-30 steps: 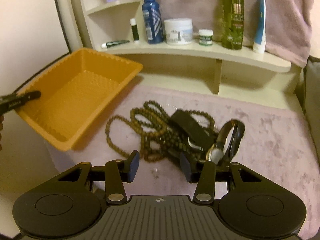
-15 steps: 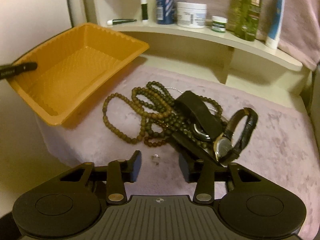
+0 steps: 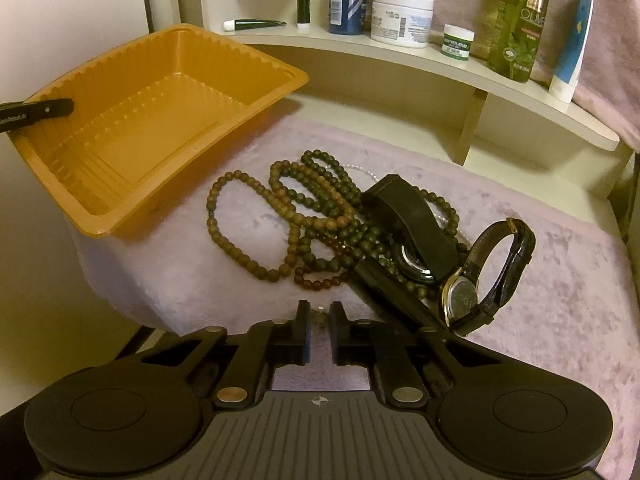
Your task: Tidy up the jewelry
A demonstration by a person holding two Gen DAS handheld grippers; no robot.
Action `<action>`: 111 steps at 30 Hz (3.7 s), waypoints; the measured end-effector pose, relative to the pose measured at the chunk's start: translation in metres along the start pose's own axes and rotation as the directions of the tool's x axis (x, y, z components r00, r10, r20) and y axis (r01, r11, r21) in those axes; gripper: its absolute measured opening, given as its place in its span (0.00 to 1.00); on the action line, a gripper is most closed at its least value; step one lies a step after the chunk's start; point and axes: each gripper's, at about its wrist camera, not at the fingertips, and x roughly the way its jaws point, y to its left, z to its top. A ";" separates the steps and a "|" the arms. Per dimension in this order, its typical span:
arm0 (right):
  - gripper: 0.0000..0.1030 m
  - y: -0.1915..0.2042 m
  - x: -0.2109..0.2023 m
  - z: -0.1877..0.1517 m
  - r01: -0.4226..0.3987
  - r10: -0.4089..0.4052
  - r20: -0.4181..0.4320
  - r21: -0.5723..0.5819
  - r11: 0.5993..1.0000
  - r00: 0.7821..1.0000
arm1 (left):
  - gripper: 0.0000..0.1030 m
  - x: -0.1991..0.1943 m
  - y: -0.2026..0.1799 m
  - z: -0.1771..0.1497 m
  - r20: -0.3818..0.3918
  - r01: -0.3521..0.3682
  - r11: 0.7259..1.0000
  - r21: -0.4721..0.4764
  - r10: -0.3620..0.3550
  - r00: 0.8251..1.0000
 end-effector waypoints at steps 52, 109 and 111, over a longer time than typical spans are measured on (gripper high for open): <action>0.09 0.098 0.037 0.072 -0.363 0.372 0.012 -0.194 0.911 0.928 | 0.08 0.002 0.003 0.003 -0.001 -0.006 1.000 0.016 0.006 1.000; 0.47 -0.099 -0.033 0.005 0.083 -0.119 0.144 0.236 0.968 0.982 | 0.07 0.005 0.001 0.004 -0.012 -0.009 0.999 0.034 0.009 1.000; 0.40 -0.101 -0.029 0.007 0.081 -0.116 0.136 0.244 0.966 0.984 | 0.07 0.005 0.001 0.004 -0.012 -0.010 0.999 0.035 0.010 1.000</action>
